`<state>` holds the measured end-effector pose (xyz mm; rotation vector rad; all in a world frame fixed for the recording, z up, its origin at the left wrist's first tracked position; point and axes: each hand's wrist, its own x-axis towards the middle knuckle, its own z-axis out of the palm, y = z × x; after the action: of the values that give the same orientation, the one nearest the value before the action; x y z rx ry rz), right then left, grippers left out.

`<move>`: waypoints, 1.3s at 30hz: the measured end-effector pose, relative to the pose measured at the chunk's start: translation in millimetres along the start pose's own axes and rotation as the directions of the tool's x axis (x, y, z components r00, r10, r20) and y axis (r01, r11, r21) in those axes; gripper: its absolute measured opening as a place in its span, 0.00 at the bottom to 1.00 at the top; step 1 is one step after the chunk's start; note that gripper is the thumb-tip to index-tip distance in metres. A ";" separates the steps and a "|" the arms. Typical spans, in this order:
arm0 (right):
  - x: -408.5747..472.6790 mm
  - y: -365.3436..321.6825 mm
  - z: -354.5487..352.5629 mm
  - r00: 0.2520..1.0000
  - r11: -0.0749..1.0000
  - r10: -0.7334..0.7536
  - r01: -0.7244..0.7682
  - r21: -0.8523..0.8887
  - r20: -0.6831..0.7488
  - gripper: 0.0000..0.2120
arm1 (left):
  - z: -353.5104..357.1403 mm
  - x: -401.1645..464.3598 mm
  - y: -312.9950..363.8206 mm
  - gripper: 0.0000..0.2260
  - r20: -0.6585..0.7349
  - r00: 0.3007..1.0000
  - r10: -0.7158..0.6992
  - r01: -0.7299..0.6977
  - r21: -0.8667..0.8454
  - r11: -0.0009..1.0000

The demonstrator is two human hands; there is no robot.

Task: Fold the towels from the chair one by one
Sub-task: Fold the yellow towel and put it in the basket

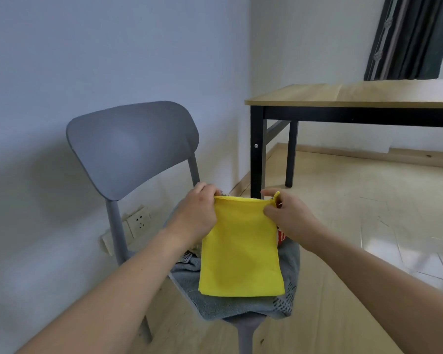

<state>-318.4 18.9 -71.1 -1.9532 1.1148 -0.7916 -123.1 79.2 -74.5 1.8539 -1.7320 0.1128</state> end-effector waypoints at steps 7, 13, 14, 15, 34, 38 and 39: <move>-36.1 -92.3 -57.2 0.992 0.974 -0.063 0.086 -0.209 0.113 0.06 | -92.9 -17.8 55.8 0.12 0.089 0.996 0.030 -0.052 0.256 0.965; -81.7 -141.6 -79.7 0.983 0.835 -0.041 0.133 -0.534 0.180 0.07 | -152.6 -29.6 98.9 0.09 0.370 0.914 -0.169 0.157 0.062 0.986; -90.3 -150.2 -86.2 0.983 0.867 -0.024 0.110 -0.486 0.180 0.11 | -166.9 -38.0 109.7 0.08 0.398 0.898 -0.190 0.189 0.043 0.981; -85.5 -147.8 -84.0 0.982 0.888 0.000 0.088 -0.452 0.190 0.15 | -167.8 -39.8 110.1 0.08 0.434 0.877 -0.205 0.208 0.040 0.977; -74.8 -30.1 -7.9 0.874 0.727 0.012 0.326 -0.604 0.486 0.09 | -63.8 -88.4 36.9 0.05 0.551 0.829 -0.100 -0.034 0.227 0.973; -75.0 -2.0 10.1 0.770 0.750 0.216 0.263 -0.607 0.601 0.07 | -30.3 -106.3 15.7 0.05 0.736 0.648 -0.195 0.043 0.220 0.975; -71.5 -1.4 9.3 0.778 0.779 0.229 0.214 -0.589 0.585 0.10 | -28.8 -103.8 10.9 0.06 0.730 0.652 -0.204 0.104 0.180 0.978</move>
<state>-341.3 85.7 -85.6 -2.4773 1.0123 0.3528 -139.1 184.6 -93.1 2.3245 -2.0902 -0.7452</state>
